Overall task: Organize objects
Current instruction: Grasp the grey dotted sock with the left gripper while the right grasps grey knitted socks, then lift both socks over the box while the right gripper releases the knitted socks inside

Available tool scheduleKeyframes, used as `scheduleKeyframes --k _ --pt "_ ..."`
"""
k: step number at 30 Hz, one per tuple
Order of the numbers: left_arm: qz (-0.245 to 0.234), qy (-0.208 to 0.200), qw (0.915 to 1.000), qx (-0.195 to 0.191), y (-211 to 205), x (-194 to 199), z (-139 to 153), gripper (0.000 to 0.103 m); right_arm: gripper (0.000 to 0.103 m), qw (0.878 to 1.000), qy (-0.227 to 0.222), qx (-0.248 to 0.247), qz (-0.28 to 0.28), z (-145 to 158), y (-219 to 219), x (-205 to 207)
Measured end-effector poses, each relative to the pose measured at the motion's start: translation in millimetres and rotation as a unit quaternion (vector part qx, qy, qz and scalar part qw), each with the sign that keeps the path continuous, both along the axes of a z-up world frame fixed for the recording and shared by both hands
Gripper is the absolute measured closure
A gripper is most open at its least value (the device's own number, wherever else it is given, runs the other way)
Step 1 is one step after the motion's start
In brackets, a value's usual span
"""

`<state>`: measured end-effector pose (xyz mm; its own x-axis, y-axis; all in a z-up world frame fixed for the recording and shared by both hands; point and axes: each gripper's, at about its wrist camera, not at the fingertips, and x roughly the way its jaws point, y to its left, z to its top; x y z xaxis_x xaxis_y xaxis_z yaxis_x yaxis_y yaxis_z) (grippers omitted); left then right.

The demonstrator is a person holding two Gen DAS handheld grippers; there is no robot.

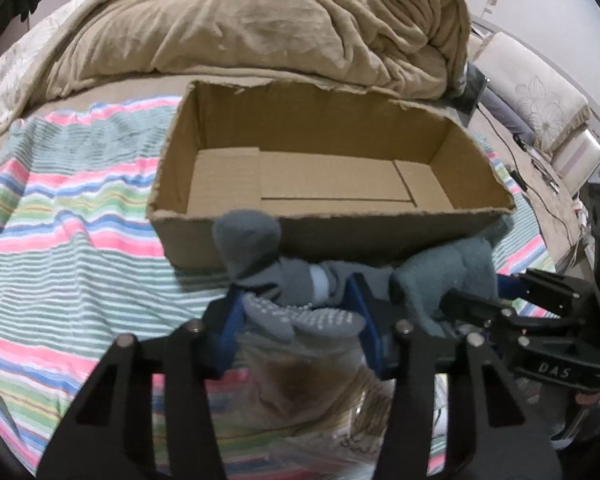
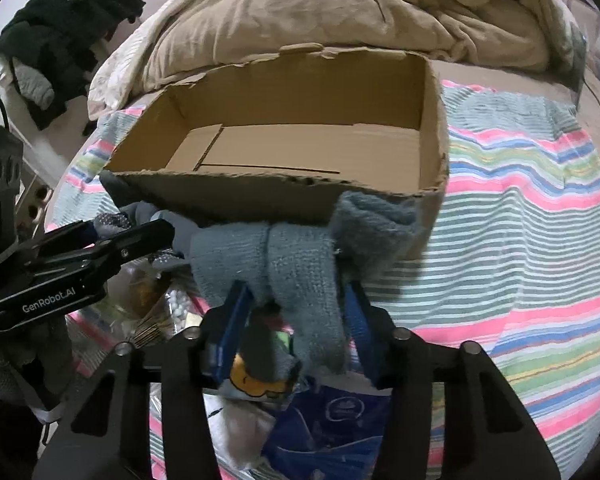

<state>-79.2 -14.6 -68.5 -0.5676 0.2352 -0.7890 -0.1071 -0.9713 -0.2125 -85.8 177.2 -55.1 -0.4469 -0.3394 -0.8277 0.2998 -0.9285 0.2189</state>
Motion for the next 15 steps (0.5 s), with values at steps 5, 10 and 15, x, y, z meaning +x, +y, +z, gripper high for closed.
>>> scheduleKeyframes --k 5,10,15 --pt "0.004 0.011 0.9999 0.01 -2.7 6.1 3.9 0.072 0.075 1.0 0.017 0.005 0.004 2.7 2.7 5.1" --pt "0.001 0.021 0.9996 0.017 -5.3 13.0 10.0 0.082 0.097 1.0 0.031 0.004 0.0 10.3 8.7 10.2" --pt "-0.004 0.041 0.9989 0.025 -5.6 20.3 20.2 0.086 0.097 0.998 0.055 0.011 0.004 24.4 6.0 17.8"
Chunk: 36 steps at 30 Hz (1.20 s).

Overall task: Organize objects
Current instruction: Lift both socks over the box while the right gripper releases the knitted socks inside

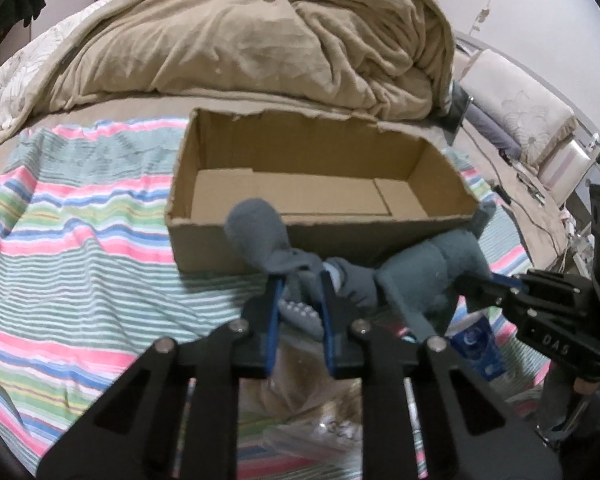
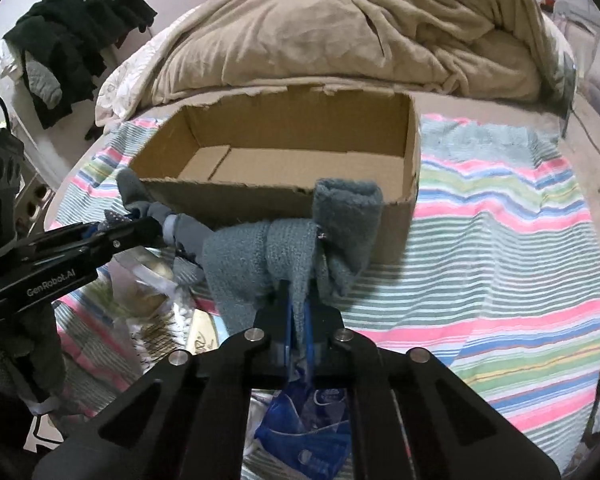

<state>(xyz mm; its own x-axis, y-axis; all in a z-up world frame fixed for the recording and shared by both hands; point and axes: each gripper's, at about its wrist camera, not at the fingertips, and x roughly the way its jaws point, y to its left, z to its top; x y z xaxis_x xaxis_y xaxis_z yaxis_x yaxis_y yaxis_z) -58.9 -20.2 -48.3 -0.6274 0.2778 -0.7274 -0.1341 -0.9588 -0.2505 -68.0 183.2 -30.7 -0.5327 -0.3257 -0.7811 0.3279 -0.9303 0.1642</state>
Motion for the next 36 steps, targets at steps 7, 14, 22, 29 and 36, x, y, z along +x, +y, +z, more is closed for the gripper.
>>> scheduleKeyframes --k 7,14,22,29,36 --pt "0.0 0.031 0.9995 0.004 -3.0 2.8 22.8 0.088 0.098 1.0 0.024 0.0 -0.004 21.4 6.3 7.0" --pt "-0.003 0.063 0.998 0.007 -1.5 10.5 56.8 0.088 0.098 0.999 0.049 -0.003 -0.005 46.7 12.5 13.0" --pt "0.003 0.095 0.9954 -0.01 -2.0 3.5 90.2 0.088 0.098 0.997 0.079 -0.011 0.001 76.0 16.9 2.9" --pt "0.009 0.075 0.9969 -0.02 -6.9 -28.1 80.6 0.088 0.097 0.996 0.088 -0.013 -0.002 81.9 18.3 -30.3" --pt "0.045 0.009 0.9988 -0.016 -24.1 -23.5 54.8 0.074 0.097 0.997 0.08 -0.009 -0.001 70.8 12.2 -60.1"
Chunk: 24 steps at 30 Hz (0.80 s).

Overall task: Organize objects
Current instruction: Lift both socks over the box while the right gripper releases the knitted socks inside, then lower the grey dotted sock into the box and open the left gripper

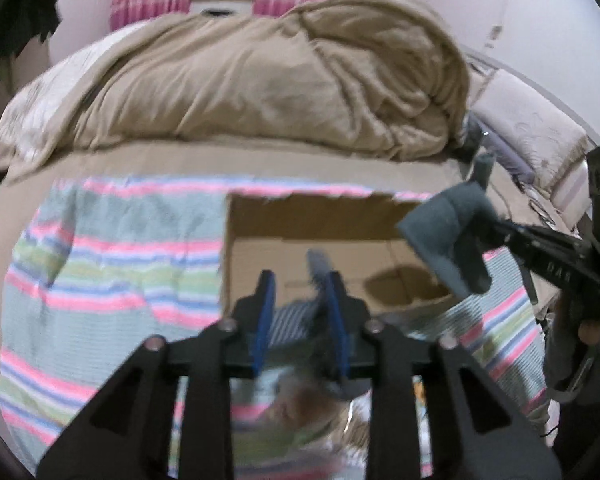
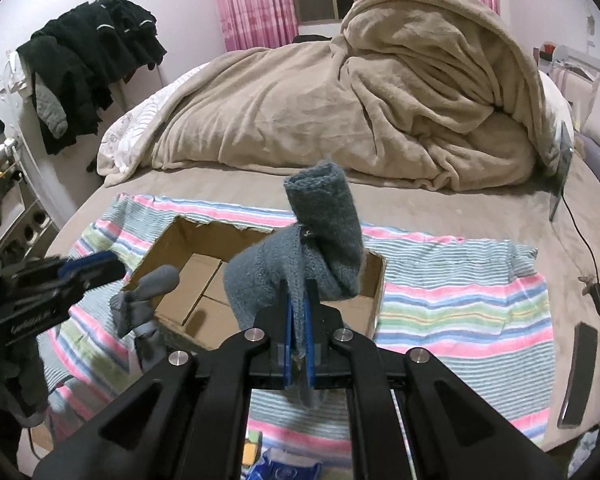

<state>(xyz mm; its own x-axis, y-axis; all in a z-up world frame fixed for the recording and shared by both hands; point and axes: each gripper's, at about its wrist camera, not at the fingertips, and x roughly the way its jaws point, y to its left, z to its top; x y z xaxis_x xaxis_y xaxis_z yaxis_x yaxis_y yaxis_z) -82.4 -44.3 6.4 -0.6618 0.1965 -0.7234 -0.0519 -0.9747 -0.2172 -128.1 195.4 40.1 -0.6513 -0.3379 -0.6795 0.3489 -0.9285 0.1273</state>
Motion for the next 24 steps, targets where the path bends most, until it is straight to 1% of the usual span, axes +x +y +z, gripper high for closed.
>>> scheduleKeyframes --k 4,5,6,7,8,11,12,13,14,15,16,20,21,23,24 --pt "0.005 -0.019 0.9997 0.014 0.5 10.8 -10.6 0.073 0.096 1.0 -0.021 -0.002 -0.002 -13.9 -2.6 -8.7" --pt "0.002 -0.021 0.9997 0.016 3.2 12.6 -11.1 0.073 0.092 1.0 -0.026 -0.002 -0.005 -17.7 -3.0 -10.8" --pt "-0.003 -0.023 0.9996 0.018 6.9 14.9 -11.7 0.073 0.082 1.0 -0.03 0.0 -0.01 -21.6 -3.1 -12.6" --pt "-0.008 -0.025 0.9994 0.02 10.6 16.9 -12.8 0.073 0.075 0.999 -0.033 0.001 -0.013 -24.3 -2.7 -13.8" --pt "-0.012 -0.027 0.9993 0.023 13.2 17.9 -13.6 0.072 0.065 0.999 -0.036 -0.001 -0.017 -26.3 -1.4 -14.6" --pt "-0.022 -0.045 0.9984 0.027 21.7 17.2 -23.1 0.07 0.064 0.999 -0.037 -0.004 -0.022 -27.5 1.8 -11.8" --pt "-0.025 -0.052 0.9979 0.03 23.3 16.3 -26.4 0.061 0.063 0.999 -0.037 -0.004 -0.022 -27.1 2.5 -9.9" --pt "-0.027 -0.061 0.9971 0.035 24.9 14.7 -30.9 0.042 0.063 0.999 -0.037 -0.005 -0.022 -27.0 3.5 -8.3" --pt "-0.028 -0.065 0.9966 0.041 25.9 13.7 -33.2 0.033 0.063 0.999 -0.037 -0.005 -0.022 -26.8 4.4 -6.6" --pt "-0.028 -0.063 0.9964 0.049 26.5 13.2 -34.3 0.027 0.063 0.999 -0.038 -0.006 -0.022 -26.8 5.8 -5.0" --pt "-0.028 -0.056 0.9967 0.052 27.5 12.5 -33.6 0.027 0.063 0.999 -0.04 -0.008 -0.023 -27.0 7.1 -3.5" --pt "-0.03 -0.042 0.9979 0.038 33.1 5.8 -32.8 0.027 0.063 0.999 -0.042 -0.015 -0.024 -27.0 10.5 1.2" --pt "-0.03 -0.042 0.9979 0.038 34.1 3.7 -34.6 0.029 0.063 0.999 -0.043 -0.016 -0.024 -26.9 11.1 2.0" --pt "-0.03 -0.041 0.9979 0.04 35.9 1.1 -38.5 0.057 0.063 0.999 -0.042 -0.017 -0.024 -27.2 12.1 4.1" --pt "-0.026 -0.046 0.998 0.033 37.4 -0.3 -41.4 0.066 0.063 0.999 -0.044 -0.018 -0.023 -27.5 12.7 4.7"
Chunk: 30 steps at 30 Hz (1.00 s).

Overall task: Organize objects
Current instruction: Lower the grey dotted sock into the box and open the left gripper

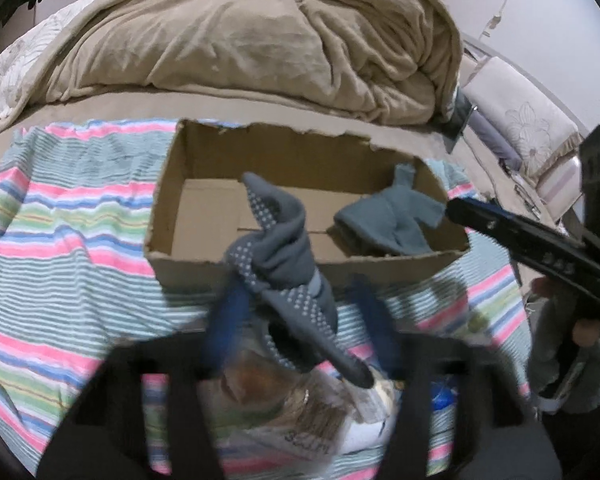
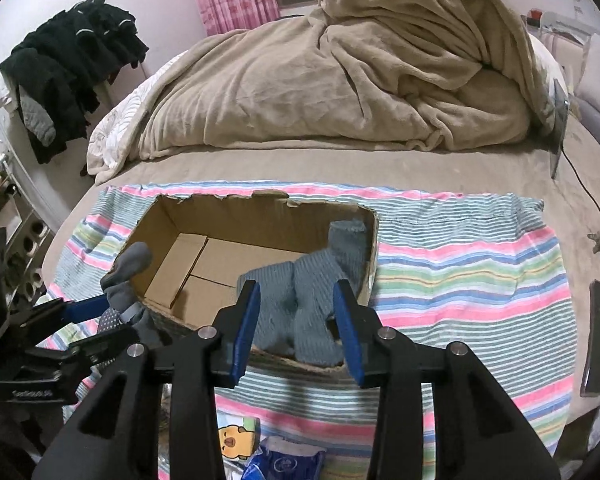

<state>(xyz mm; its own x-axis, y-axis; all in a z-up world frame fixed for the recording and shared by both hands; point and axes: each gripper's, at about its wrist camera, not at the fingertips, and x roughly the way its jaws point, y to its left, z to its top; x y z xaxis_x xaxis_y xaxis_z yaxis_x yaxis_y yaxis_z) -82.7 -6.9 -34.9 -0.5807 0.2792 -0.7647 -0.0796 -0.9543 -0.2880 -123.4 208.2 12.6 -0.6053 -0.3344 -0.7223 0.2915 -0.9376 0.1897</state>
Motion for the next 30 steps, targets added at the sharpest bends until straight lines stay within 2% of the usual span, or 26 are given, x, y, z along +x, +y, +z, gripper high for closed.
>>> scheduleKeyframes --k 6,14,18,24,30 --pt "0.007 0.022 0.9997 -0.002 -0.1 2.5 7.5 0.071 0.063 1.0 -0.001 -0.003 0.006 -0.7 -0.1 5.8" --pt "0.008 0.062 0.9979 0.013 -9.1 3.1 47.5 0.071 0.063 1.0 0.009 -0.012 0.011 8.2 -1.4 9.9" --pt "0.01 0.084 0.9964 -0.003 -11.5 -8.0 64.6 0.071 0.063 1.0 0.017 -0.014 0.013 13.9 -2.9 8.9" --pt "0.017 0.07 0.9972 -0.02 -17.7 -36.2 55.3 0.07 0.063 1.0 0.019 -0.011 0.007 14.2 0.9 2.7" --pt "0.011 0.005 0.9994 -0.033 -18.2 -62.6 11.4 0.069 0.063 1.0 0.01 -0.014 0.005 4.5 4.6 -5.3"
